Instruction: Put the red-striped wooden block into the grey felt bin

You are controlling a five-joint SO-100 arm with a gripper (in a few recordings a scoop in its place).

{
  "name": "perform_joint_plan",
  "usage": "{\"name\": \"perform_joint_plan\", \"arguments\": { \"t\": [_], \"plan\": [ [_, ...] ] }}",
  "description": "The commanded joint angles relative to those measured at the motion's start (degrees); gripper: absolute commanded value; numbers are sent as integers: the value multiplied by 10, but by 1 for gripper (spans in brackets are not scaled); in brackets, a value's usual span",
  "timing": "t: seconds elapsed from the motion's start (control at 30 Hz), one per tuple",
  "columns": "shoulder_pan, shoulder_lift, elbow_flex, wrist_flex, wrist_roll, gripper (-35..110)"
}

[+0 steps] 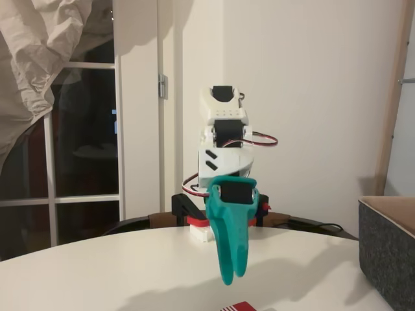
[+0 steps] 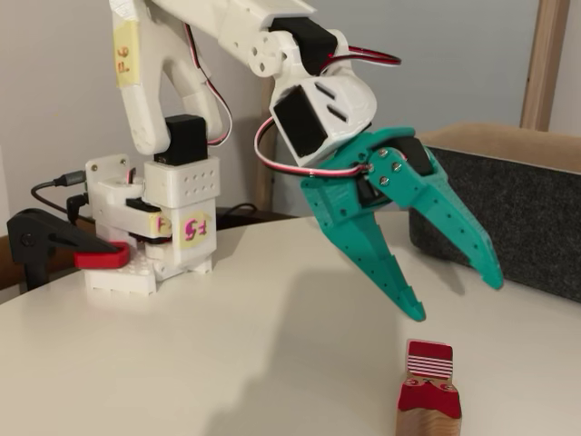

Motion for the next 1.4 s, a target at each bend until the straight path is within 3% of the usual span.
{"name": "perform_joint_plan", "arguments": {
  "t": [0.0,0.6,1.37],
  "plan": [
    [-6,1,-20,-2,-1,24],
    [-62,-79,-89,-5,-8,25],
    [88,-120,-85,2,74,28]
  ]
}}
